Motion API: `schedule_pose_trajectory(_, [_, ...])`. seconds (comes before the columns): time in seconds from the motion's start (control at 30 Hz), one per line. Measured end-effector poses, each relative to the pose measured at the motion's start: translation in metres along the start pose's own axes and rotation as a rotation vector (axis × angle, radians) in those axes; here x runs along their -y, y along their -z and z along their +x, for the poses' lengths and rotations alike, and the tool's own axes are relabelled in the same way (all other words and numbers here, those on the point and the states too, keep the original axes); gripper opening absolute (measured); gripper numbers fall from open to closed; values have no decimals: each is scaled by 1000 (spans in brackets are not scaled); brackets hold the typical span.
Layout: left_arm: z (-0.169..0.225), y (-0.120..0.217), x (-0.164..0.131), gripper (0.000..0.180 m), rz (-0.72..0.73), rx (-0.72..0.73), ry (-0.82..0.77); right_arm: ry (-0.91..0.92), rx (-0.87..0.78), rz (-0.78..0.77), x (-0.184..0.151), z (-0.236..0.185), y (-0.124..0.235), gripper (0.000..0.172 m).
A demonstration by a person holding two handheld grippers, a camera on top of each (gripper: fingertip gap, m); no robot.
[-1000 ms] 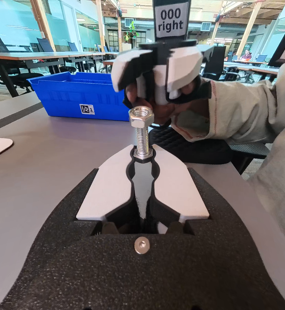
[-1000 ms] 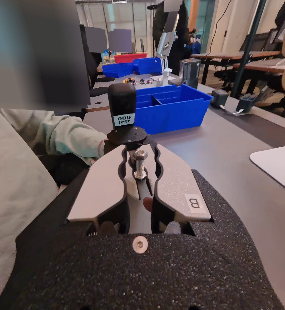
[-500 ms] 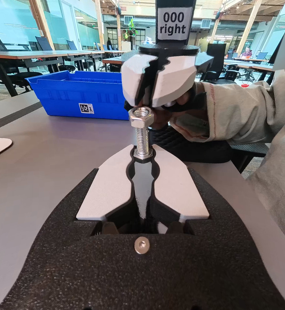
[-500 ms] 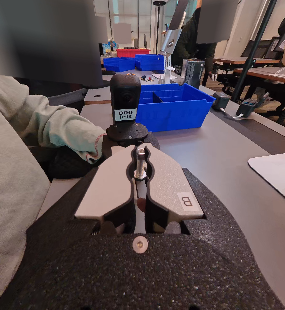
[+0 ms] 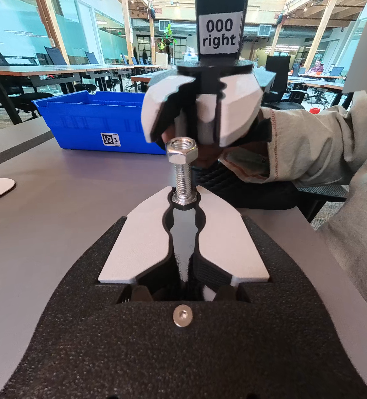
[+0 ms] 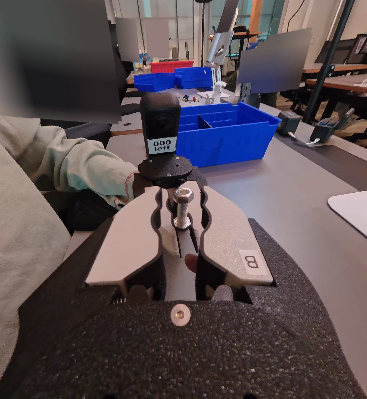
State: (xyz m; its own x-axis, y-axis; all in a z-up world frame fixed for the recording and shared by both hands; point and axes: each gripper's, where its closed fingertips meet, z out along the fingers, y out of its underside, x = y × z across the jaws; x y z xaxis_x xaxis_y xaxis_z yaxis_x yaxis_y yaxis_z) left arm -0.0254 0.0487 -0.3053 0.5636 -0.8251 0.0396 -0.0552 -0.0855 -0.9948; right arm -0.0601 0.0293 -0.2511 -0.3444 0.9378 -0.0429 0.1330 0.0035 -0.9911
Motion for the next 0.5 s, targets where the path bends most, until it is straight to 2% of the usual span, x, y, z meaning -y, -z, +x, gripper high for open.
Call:
schedule_pose_trajectory(0.1, [0,0,0,15,-1,3,0,7,4,-24,-4,-2,-3,35])
schedule_pose_trajectory(0.3, [-1,0,0,15,0,6,5,6,-9,10,-2,-4,5,21])
schedule_pose_trajectory(0.5, [-2,0,0,15,-2,8,7,-9,-39,8,-6,1,7,26])
